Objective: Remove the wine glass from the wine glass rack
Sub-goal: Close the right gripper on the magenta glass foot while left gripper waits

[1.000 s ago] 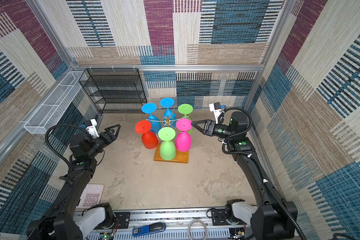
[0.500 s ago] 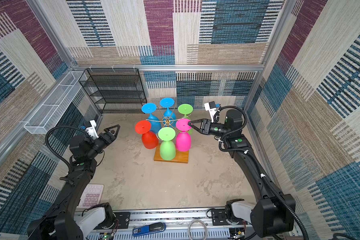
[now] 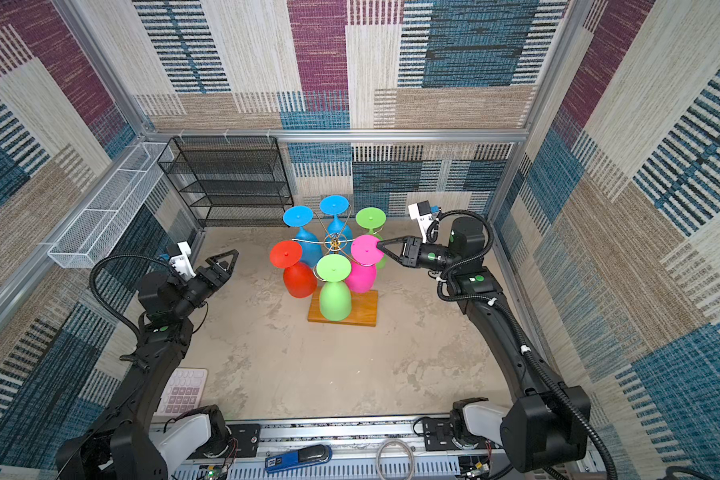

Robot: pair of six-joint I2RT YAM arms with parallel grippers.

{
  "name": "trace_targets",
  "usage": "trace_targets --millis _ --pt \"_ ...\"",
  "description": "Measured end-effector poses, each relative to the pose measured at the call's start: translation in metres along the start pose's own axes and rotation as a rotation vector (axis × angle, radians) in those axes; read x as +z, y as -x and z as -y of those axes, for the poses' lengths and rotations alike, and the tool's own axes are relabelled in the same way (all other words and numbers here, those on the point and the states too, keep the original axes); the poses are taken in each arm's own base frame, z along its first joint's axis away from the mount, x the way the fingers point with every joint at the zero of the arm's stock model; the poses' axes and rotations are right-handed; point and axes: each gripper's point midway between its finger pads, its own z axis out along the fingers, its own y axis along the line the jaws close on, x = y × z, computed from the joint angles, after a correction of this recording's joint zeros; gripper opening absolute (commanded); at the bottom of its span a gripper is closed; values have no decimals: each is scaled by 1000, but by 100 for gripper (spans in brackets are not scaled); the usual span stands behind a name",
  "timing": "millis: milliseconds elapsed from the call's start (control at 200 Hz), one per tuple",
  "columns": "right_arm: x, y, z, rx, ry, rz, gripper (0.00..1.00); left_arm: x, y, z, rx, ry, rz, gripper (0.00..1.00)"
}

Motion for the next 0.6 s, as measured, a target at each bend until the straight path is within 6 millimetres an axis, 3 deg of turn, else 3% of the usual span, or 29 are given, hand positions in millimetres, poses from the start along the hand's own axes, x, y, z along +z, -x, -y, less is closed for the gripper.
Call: trace_targets --millis 210,601 --pt "-1 5 -8 -3 11 5 6 -1 2 3 -7 -19 5 89" --pt "0 4 -7 38 8 -9 7 -2 6 5 -36 -36 18 89"
